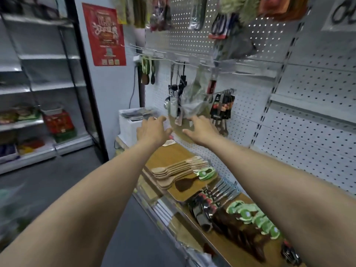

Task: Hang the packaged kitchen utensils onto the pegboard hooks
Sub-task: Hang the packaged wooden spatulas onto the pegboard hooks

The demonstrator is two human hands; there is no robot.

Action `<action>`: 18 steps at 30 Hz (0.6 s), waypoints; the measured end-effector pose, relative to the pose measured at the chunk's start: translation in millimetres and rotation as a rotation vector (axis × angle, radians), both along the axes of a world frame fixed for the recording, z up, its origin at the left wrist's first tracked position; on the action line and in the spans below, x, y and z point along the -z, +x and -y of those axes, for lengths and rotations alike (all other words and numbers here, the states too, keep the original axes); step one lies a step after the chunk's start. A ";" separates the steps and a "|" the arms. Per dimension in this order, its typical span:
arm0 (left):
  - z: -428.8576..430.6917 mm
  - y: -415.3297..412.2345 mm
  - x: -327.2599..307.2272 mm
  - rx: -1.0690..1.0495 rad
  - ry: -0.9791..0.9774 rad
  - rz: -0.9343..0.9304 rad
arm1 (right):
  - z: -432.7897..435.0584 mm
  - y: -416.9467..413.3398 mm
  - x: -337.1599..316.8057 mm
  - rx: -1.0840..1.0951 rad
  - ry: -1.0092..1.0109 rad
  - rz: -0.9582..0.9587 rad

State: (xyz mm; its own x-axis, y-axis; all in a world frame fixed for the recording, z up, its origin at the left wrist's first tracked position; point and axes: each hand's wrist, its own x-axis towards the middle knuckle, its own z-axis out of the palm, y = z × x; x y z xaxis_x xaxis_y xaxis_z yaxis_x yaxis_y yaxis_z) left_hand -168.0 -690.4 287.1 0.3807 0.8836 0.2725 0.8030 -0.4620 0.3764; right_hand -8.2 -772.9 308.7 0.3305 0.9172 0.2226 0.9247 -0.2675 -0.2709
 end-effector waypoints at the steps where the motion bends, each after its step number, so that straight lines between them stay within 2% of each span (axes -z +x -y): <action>1: -19.5 -5.8 2.4 0.009 0.001 -0.002 | -17.4 -5.4 2.4 0.013 0.003 -0.003; 10: -160.2 -44.1 29.2 0.139 -0.069 -0.056 | -141.4 -50.0 40.6 0.166 -0.045 -0.110; 18: -245.8 -25.6 64.1 0.256 -0.136 -0.074 | -219.5 -41.0 74.3 0.291 -0.111 -0.106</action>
